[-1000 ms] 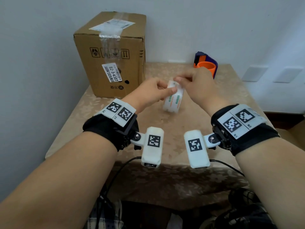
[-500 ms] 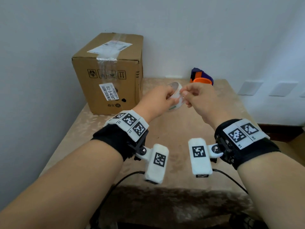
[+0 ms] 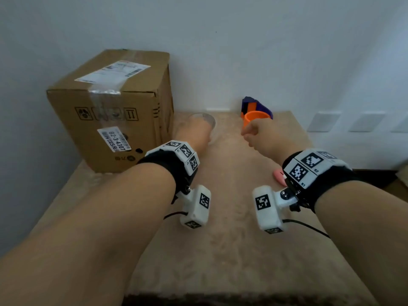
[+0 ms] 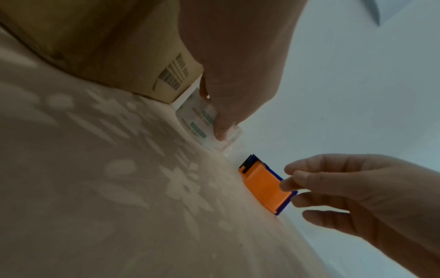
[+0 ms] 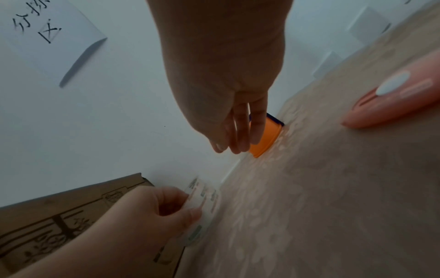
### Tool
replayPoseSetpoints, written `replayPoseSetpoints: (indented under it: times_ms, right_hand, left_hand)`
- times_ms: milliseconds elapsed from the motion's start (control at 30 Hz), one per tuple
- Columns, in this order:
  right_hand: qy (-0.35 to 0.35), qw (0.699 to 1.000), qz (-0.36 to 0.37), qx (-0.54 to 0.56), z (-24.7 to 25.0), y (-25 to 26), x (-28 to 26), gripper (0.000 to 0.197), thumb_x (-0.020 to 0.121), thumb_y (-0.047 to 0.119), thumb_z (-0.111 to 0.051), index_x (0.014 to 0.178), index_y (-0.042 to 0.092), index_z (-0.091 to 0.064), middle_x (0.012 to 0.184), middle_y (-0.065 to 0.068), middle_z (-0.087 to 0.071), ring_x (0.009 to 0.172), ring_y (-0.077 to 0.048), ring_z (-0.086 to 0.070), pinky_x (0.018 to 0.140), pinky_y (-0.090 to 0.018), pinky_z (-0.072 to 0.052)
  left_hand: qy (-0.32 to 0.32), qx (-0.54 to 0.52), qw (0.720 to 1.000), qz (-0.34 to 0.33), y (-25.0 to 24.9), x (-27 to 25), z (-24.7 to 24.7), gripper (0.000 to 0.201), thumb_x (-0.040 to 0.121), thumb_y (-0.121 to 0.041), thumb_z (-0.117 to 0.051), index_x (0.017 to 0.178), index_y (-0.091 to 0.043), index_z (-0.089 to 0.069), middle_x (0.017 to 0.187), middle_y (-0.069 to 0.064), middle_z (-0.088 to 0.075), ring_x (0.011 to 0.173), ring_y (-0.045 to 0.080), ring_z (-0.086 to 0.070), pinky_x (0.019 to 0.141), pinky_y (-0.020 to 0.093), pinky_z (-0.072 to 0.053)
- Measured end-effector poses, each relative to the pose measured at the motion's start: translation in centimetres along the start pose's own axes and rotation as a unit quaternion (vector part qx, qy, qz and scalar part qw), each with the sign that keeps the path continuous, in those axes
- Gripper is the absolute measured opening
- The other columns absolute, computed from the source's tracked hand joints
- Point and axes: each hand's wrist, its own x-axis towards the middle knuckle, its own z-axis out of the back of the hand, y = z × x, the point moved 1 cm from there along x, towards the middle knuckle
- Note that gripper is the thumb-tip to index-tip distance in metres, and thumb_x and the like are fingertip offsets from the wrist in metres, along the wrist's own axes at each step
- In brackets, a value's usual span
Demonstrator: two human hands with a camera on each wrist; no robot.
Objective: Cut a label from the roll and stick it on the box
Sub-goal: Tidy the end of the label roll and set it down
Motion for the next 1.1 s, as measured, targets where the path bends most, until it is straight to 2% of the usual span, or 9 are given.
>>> replayPoseSetpoints:
  times_ms: [100, 267, 533, 633, 766, 833, 900, 1000, 1100]
  right_hand:
    - [-0.003, 1.0, 0.0, 0.008, -0.3, -0.5, 0.8, 0.023, 0.094, 0.009, -0.049, 0.109, 0.008, -0.067, 0.103, -0.002, -0.063, 0.1, -0.019, -0.058, 0.079, -0.014, -0.038]
    - [-0.004, 1.0, -0.009, -0.027, 0.1, -1.4, 1.0, 0.023, 0.094, 0.012, -0.049, 0.11, 0.011, -0.067, 0.116, -0.007, -0.066, 0.099, -0.019, -0.057, 0.058, -0.006, -0.034]
    - [0.049, 0.989, -0.077, -0.118, 0.9, -4.2, -0.8, 0.013, 0.087, 0.026, -0.059, 0.094, 0.018, -0.067, 0.108, -0.004, -0.067, 0.102, -0.022, -0.06, 0.095, -0.036, -0.048]
    - [0.049, 0.986, -0.098, -0.125, 1.5, -5.5, -2.3, 0.005, 0.083, 0.028, -0.064, 0.079, 0.024, -0.064, 0.105, -0.005, -0.069, 0.101, -0.023, -0.061, 0.092, -0.038, -0.05]
    - [0.05, 0.986, -0.116, -0.111, 1.9, -5.9, -4.7, 0.022, 0.085, 0.02, -0.058, 0.094, 0.005, -0.072, 0.106, -0.013, -0.07, 0.098, -0.027, -0.062, 0.087, -0.035, -0.051]
    - [0.042, 0.985, -0.124, -0.11, 1.9, -5.7, -5.9, 0.026, 0.086, 0.018, -0.055, 0.085, -0.003, -0.07, 0.099, -0.019, -0.068, 0.099, -0.033, -0.062, 0.085, -0.036, -0.05]
    - [0.034, 0.983, -0.14, -0.116, 1.7, -5.6, -7.2, 0.036, 0.09, 0.019, -0.051, 0.06, 0.001, -0.056, 0.087, -0.022, -0.062, 0.092, -0.032, -0.061, 0.081, -0.034, -0.047]
    - [0.017, 0.978, -0.178, -0.103, 1.1, -5.6, -8.1, 0.036, 0.089, 0.034, -0.053, 0.067, 0.006, -0.057, 0.09, -0.021, -0.062, 0.095, -0.034, -0.061, 0.09, -0.036, -0.049]
    - [0.022, 0.976, -0.206, -0.072, 0.2, -5.1, -8.4, 0.04, 0.088, 0.035, -0.054, 0.058, 0.009, -0.045, 0.083, -0.016, -0.055, 0.08, -0.028, -0.053, 0.074, -0.03, -0.04]
  left_hand:
    - [-0.021, 0.015, 1.0, -0.003, 0.0, 1.0, -1.1, 0.021, 0.084, 0.0, -0.047, 0.089, -0.012, -0.064, 0.106, 0.01, -0.063, 0.102, 0.031, -0.058, 0.072, 0.037, -0.045]
    - [-0.037, -0.019, 0.998, 0.038, 1.2, 1.5, -2.9, 0.025, 0.088, -0.005, -0.046, 0.106, -0.014, -0.063, 0.116, 0.011, -0.059, 0.11, 0.033, -0.055, 0.083, 0.038, -0.048]
    - [0.011, -0.024, 0.998, 0.057, 0.2, -0.6, -1.8, 0.04, 0.093, -0.018, -0.043, 0.132, -0.009, -0.044, 0.135, 0.018, -0.043, 0.13, 0.036, -0.034, 0.098, 0.047, -0.04]
    - [0.007, -0.053, 0.997, 0.053, -0.5, -2.2, -0.8, 0.038, 0.094, -0.018, -0.042, 0.131, -0.008, -0.045, 0.135, 0.018, -0.043, 0.129, 0.036, -0.034, 0.097, 0.046, -0.04]
    - [0.025, -0.086, 0.995, 0.035, -1.6, -4.3, 0.3, 0.04, 0.092, -0.018, -0.046, 0.13, -0.008, -0.047, 0.138, 0.017, -0.044, 0.129, 0.035, -0.038, 0.102, 0.045, -0.039]
    - [0.034, -0.088, 0.995, 0.017, -2.1, -5.4, 0.6, 0.04, 0.091, -0.021, -0.046, 0.13, -0.01, -0.047, 0.137, 0.016, -0.047, 0.127, 0.035, -0.042, 0.102, 0.045, -0.04]
    - [0.04, -0.089, 0.995, 0.004, -2.6, -6.7, 0.6, 0.04, 0.091, -0.023, -0.046, 0.13, -0.012, -0.048, 0.134, 0.015, -0.049, 0.123, 0.035, -0.047, 0.1, 0.045, -0.043]
    - [0.035, -0.094, 0.995, -0.006, -3.1, -8.4, 0.7, 0.04, 0.091, -0.023, -0.048, 0.129, -0.013, -0.049, 0.131, 0.014, -0.051, 0.119, 0.034, -0.049, 0.099, 0.045, -0.043]
    - [0.03, -0.109, 0.993, -0.017, -3.1, -9.5, 0.9, 0.038, 0.091, -0.021, -0.05, 0.128, -0.011, -0.05, 0.129, 0.014, -0.053, 0.119, 0.032, -0.049, 0.098, 0.04, -0.041]
